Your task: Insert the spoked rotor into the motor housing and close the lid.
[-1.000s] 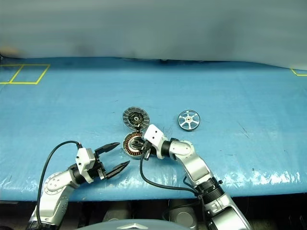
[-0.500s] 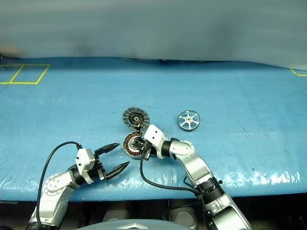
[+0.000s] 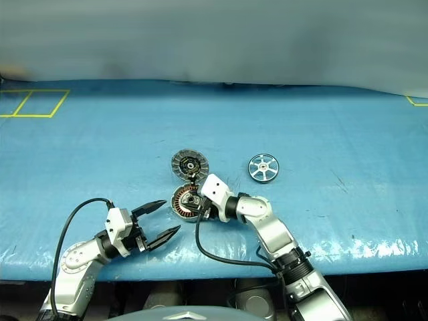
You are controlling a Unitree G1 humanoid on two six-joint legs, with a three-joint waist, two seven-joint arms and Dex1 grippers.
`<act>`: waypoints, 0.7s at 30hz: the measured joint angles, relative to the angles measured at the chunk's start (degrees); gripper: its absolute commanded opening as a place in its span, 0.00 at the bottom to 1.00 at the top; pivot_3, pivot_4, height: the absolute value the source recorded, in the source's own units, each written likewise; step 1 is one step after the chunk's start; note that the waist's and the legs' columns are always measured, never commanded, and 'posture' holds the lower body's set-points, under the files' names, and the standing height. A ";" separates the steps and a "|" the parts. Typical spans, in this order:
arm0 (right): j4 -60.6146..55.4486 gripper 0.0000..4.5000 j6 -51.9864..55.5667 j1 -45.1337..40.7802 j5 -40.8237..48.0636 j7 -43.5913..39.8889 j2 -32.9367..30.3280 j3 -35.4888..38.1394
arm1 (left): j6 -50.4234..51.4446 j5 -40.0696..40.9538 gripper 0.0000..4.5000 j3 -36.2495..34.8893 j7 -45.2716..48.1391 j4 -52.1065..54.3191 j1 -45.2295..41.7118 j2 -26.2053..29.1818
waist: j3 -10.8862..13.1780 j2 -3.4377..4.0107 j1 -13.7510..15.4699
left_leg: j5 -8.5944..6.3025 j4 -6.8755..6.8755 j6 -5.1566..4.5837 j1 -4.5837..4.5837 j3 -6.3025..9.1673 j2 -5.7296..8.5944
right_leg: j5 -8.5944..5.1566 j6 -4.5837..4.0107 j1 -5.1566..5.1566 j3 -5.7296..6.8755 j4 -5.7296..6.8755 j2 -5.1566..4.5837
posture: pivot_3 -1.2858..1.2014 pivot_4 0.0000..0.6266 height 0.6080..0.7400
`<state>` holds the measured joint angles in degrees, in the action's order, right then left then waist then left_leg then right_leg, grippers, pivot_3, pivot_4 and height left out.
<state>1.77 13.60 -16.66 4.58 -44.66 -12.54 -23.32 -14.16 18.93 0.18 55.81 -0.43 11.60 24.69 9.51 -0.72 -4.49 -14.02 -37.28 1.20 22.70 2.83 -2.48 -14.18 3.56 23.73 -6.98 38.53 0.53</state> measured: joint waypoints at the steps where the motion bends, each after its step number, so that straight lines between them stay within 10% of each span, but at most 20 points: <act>1: 0.00 0.75 -0.48 0.01 -0.03 0.05 0.01 -0.07 | -0.07 -0.01 0.98 0.00 -0.06 -0.02 0.05 0.00 | 0.00 0.00 0.00 | 0.00 0.01 0.00 0.00 0.00 0.00 | 0.00 0.00 0.00 0.00 -0.01 0.00 | 0.52 0.24 1.00; 5: -0.03 1.00 -0.83 0.09 0.50 -0.39 0.46 -0.30 | -0.16 -0.03 0.98 0.23 -0.34 -0.11 0.16 0.00 | 0.00 0.00 -0.01 | 0.00 0.08 0.00 0.00 0.00 -0.01 | 0.00 0.00 0.01 0.00 -0.04 0.01 | 0.52 0.24 1.00; 18: -0.03 1.00 -0.32 0.12 2.81 -0.07 2.58 0.72 | -0.36 -0.07 0.98 0.38 -0.75 -1.10 0.21 0.00 | 0.00 0.00 0.00 | 0.00 0.21 0.00 0.02 0.00 -0.02 | 0.01 0.02 -0.01 0.01 -0.26 0.00 | 0.52 0.24 1.00; 21: -0.02 0.85 -0.13 0.11 2.83 0.03 2.70 1.08 | -0.39 -0.11 0.98 0.38 -0.77 -1.10 0.22 0.00 | 0.00 0.00 0.03 | 0.00 0.22 0.00 0.05 0.00 -0.02 | 0.03 0.04 -0.02 0.02 -0.33 -0.01 | 0.52 0.24 1.00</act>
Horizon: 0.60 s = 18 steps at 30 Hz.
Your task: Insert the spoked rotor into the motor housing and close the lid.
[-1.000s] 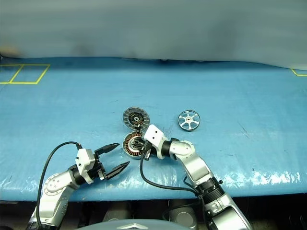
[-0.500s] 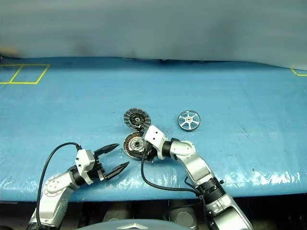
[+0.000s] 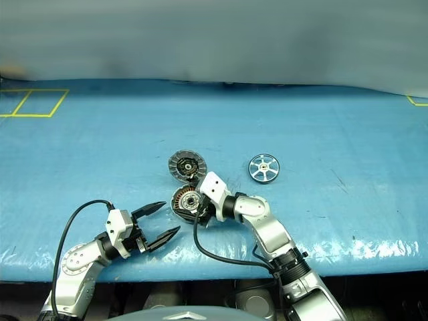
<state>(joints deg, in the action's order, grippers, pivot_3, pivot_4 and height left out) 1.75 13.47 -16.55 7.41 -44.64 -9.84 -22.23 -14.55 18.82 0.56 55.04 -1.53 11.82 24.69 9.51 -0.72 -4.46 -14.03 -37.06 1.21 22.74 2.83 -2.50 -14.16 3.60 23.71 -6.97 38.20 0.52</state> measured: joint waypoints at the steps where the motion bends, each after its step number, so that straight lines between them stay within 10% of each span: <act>1: 0.00 0.78 0.18 -0.01 0.00 0.03 0.04 0.19 | -0.01 -0.06 0.98 0.00 -0.01 0.00 0.01 0.00 | 0.00 0.00 0.00 | 0.00 0.00 0.00 0.00 0.00 0.00 | 0.00 0.00 0.00 0.00 -0.01 0.00 | 0.52 0.24 1.00; 11: 0.00 0.05 0.83 -0.02 -0.02 0.03 0.04 0.42 | -0.09 -0.21 0.98 0.00 -0.04 -0.01 0.05 0.01 | 0.00 0.00 0.00 | 0.00 0.00 0.01 0.00 0.00 0.00 | 0.01 0.01 -0.01 0.00 -0.02 0.00 | 0.52 0.24 1.00; 18: -0.06 0.01 2.02 -0.03 0.55 -1.60 -0.32 0.26 | -0.53 -0.28 0.98 0.00 -0.20 -0.24 0.11 -0.03 | 0.00 0.00 0.00 | 0.00 0.00 0.01 0.00 0.00 0.00 | 0.01 0.01 -0.01 0.01 -0.03 0.00 | 0.52 0.24 1.00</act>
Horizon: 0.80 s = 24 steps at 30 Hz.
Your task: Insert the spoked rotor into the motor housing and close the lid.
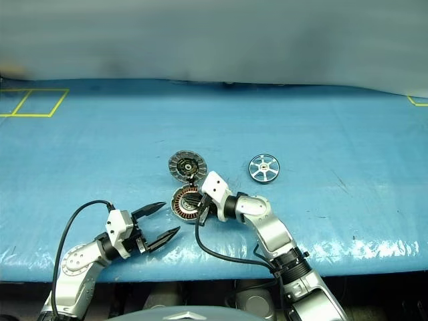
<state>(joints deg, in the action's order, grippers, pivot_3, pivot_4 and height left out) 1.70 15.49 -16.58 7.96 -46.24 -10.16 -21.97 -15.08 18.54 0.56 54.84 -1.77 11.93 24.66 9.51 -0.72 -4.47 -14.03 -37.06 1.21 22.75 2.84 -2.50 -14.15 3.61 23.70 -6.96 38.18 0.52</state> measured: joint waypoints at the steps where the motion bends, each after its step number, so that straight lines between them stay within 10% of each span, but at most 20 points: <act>1: 0.00 0.01 0.00 -0.02 -0.08 0.00 -0.03 -0.02 | -0.13 0.00 0.98 0.00 -0.05 0.00 0.00 0.00 | 0.00 0.00 0.00 | 0.00 0.00 0.00 0.00 0.00 0.00 | 0.00 0.00 0.00 0.00 0.00 0.00 | 0.52 0.24 1.00; 24: -1.55 0.01 -3.76 -2.70 -9.53 2.43 -5.16 -5.44 | -0.38 -0.15 0.98 0.11 -0.58 -0.01 0.02 -0.02 | -0.01 -0.01 0.18 | 0.01 -0.02 0.01 -0.06 0.00 0.01 | 0.02 0.03 -0.09 0.00 -0.04 -0.01 | 0.52 0.24 1.00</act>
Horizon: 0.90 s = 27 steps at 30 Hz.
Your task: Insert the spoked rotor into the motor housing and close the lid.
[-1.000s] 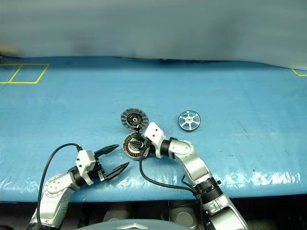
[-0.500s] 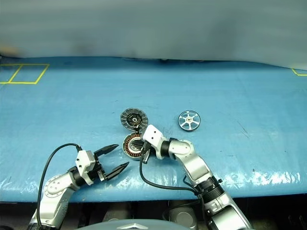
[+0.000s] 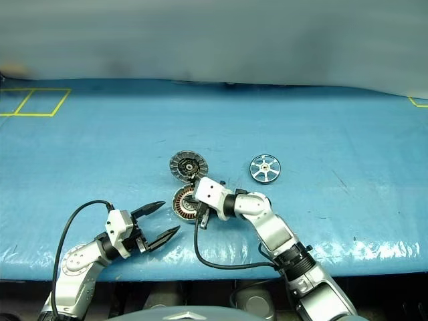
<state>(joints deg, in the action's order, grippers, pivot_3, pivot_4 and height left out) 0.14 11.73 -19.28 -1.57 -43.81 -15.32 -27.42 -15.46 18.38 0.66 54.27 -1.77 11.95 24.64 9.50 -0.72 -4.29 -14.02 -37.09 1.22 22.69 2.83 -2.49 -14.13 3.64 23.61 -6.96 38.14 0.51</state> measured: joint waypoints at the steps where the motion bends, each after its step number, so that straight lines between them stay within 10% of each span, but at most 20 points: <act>1: -0.06 0.01 -0.05 -0.01 -0.25 0.24 -0.03 -0.11 | 0.00 0.00 0.98 0.01 0.00 0.00 0.00 0.00 | 0.00 0.00 0.04 | 0.00 -0.01 0.01 0.00 0.00 0.00 | 0.00 0.00 -0.01 0.00 0.00 0.00 | 0.52 0.24 1.00; 27: -3.13 0.01 1.26 2.85 5.58 2.58 2.38 6.51 | 0.01 0.11 0.98 0.44 0.04 -0.07 -0.11 0.00 | -0.01 -0.03 0.33 | 0.04 0.00 0.07 0.07 0.00 0.00 | 0.02 0.03 0.03 0.00 -0.03 -0.01 | 0.52 0.24 1.00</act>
<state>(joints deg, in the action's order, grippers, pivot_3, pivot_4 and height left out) -2.99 12.99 -16.43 4.01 -41.23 -12.93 -20.91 -15.45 18.49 1.10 54.31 -1.84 11.84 24.64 9.48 -0.75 -3.96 -13.98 -37.09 1.30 22.76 2.83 -2.49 -14.11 3.66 23.63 -6.96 38.11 0.50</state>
